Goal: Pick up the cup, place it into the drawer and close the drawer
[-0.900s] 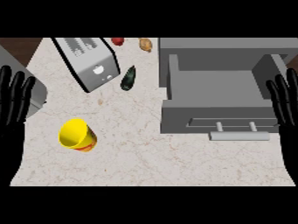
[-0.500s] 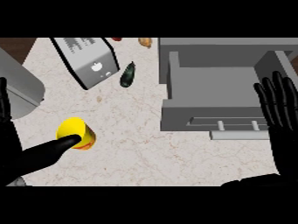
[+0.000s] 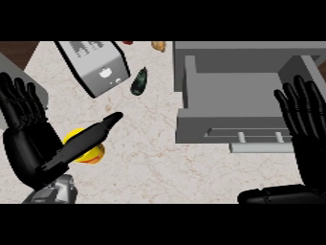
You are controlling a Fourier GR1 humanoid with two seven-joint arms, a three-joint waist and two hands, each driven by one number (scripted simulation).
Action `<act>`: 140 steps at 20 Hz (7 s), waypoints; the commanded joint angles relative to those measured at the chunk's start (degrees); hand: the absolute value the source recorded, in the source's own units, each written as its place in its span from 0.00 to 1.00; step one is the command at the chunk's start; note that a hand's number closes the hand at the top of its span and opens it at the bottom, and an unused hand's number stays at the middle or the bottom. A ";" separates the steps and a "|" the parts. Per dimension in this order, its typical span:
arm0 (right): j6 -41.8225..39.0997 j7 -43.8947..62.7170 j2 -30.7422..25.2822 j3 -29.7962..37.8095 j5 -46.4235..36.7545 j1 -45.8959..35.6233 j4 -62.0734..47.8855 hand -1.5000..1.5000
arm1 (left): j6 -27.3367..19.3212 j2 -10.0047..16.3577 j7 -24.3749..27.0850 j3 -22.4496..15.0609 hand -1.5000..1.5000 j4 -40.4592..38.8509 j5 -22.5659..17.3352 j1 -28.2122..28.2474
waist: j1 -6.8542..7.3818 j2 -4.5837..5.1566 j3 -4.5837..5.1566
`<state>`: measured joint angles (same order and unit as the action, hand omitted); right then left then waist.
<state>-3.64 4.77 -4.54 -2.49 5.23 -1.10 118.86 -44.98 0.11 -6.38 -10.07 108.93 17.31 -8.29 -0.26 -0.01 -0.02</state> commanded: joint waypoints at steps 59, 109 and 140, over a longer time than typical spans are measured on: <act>-1.69 6.86 -0.29 5.40 3.77 -5.61 0.48 0.00 | 3.44 -0.10 54.49 7.31 0.00 -41.04 -49.44 12.10 | 0.27 -0.01 0.04; -4.69 5.91 -1.55 7.55 5.81 -4.86 0.98 0.00 | 29.77 1.64 75.14 20.67 1.00 -71.29 -51.76 -6.86 | 0.16 0.01 0.02; -3.63 3.66 0.80 5.09 2.51 -2.40 0.73 0.00 | 38.49 7.82 27.44 1.80 1.00 -25.23 -42.93 -15.57 | 0.22 -0.20 -0.03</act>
<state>-7.69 10.03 -5.22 4.32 9.33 -5.45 118.45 -1.11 9.05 29.00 -7.80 77.41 -25.99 -19.05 0.15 -0.17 -0.04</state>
